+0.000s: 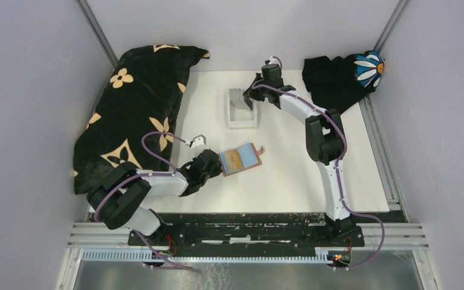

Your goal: Put the credit cards into the card holder

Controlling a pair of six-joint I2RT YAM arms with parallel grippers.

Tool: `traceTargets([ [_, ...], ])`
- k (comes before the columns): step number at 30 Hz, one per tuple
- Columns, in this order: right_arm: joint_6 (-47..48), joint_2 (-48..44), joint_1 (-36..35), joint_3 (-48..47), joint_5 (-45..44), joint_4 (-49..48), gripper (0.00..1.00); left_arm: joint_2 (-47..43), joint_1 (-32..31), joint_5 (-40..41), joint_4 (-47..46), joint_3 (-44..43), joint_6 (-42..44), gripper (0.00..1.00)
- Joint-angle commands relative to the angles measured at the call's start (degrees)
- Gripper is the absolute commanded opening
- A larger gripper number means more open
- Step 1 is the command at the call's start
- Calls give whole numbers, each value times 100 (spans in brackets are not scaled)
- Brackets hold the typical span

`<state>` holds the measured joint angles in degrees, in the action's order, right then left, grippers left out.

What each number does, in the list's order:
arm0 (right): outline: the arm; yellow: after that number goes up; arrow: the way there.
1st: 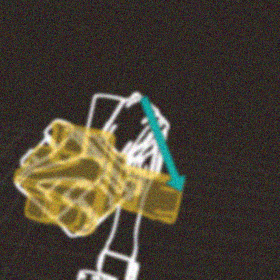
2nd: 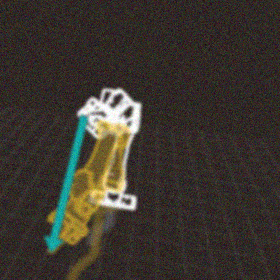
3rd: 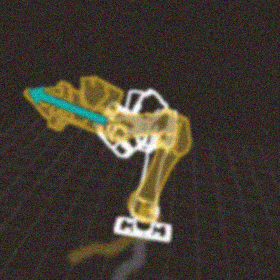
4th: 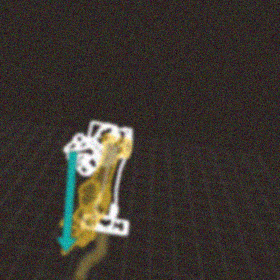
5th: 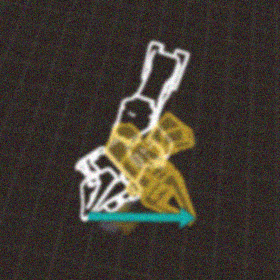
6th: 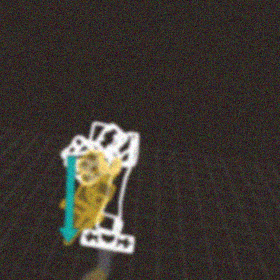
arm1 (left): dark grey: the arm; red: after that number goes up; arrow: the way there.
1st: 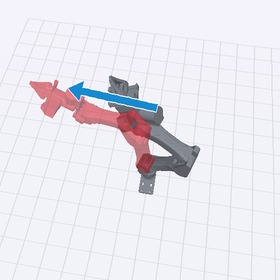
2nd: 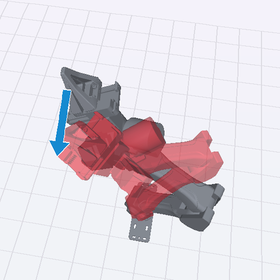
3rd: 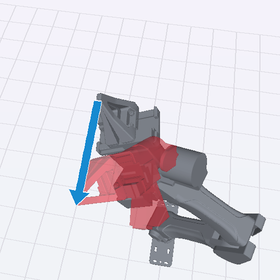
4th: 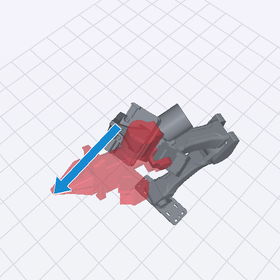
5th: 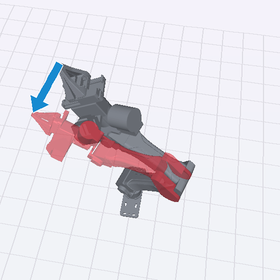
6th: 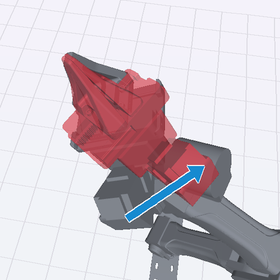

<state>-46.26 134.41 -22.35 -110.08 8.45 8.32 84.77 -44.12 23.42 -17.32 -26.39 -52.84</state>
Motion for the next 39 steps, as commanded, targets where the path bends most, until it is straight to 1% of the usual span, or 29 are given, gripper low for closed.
traceTargets([
  [1,82,-345,-62,290,23,227,1,104,-16,-127,236,146,251,14],
  [8,257,-818,-89,924,-71,106,1,55,-16,-183,123,235,221,14],
  [11,300,-962,-89,1159,-102,57,2,48,-13,-210,82,257,213,14],
  [13,337,-1010,-90,1257,-118,27,5,31,-15,-226,52,274,205,14],
  [14,362,-1039,-94,1280,-130,25,10,11,-16,-237,35,289,200,14],
  [15,392,-1059,-96,1295,-140,29,18,2,-19,-241,24,305,196,14],
  [17,483,-1060,-92,1225,-125,109,38,-12,-19,-256,6,331,180,14],
  [19,565,-1088,-90,1195,-146,189,48,-24,-16,-264,-13,338,169,14],
  [21,649,-1134,-98,1177,-179,235,52,-39,-18,-275,-23,350,169,14],
  [26,851,-1165,-161,1116,-249,442,54,-34,-15,-283,-55,375,160,14],
  [34,913,-1024,-244,917,-369,848,53,-67,-17,-277,-52,359,186,14],
  [37,893,-949,-251,831,-412,952,50,-63,-18,-285,-52,331,202,14],
  [39,882,-905,-252,775,-441,994,46,-58,-15,-285,-39,334,211,14],
])
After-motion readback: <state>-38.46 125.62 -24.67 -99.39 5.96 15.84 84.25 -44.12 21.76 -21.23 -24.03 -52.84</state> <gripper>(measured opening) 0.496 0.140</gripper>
